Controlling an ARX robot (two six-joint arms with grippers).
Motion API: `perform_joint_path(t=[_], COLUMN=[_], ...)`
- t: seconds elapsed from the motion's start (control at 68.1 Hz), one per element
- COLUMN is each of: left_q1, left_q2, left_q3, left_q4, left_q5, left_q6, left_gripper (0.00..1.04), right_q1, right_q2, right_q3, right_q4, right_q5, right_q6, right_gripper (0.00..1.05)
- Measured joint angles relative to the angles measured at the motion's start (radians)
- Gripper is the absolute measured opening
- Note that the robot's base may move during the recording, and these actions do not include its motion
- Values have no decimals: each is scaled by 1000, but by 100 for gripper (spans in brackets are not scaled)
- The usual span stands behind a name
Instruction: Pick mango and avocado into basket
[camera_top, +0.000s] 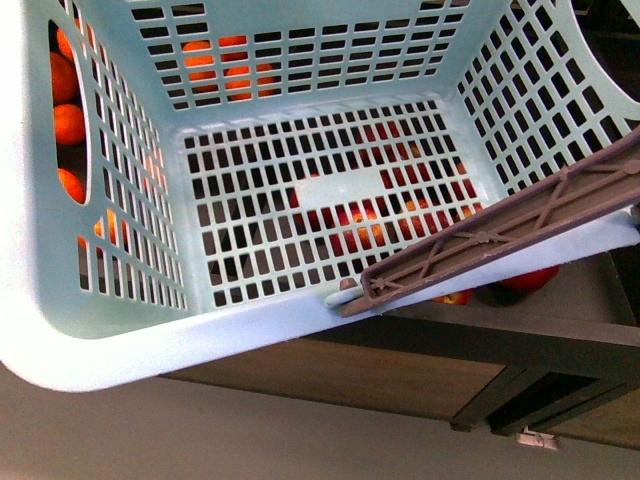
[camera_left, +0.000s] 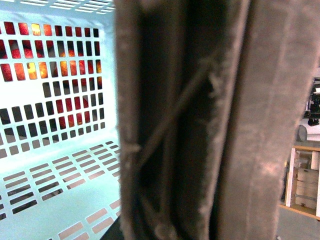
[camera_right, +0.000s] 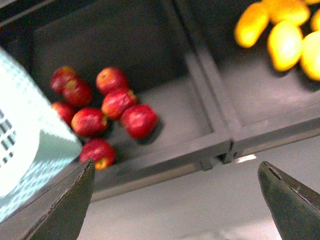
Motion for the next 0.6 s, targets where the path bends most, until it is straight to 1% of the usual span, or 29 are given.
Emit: perform_joint_path(t=[0.015,0.029,0.118,0.235,0.323,0.411,0.602], left_q1=[0,0,0,0,0,0,0], left_q2=[0,0,0,0,0,0,0], left_q3=[0,0,0,0,0,0,0], left_q4=[0,0,0,0,0,0,0], left_q5=[1,3,4,-5,-3,0,0], left_q6=[0,0,-2,0,0,-1,0], left_gripper=[14,14,14,14,14,14,14], right_q1=[-20,-58,-179,-261,-279,-283,-273], right_q2=[24,73,275,542,728,901,1200], right_q3=[10,29,107,224,322,429,660], right_q4=[17,56,197,343,393,398,333], right_q5=[0,0,13,57,77,92,103], right_q6=[-4,-22,-98,-200,-275,-342,-442], right_gripper=[96,96,96,96,96,96,96])
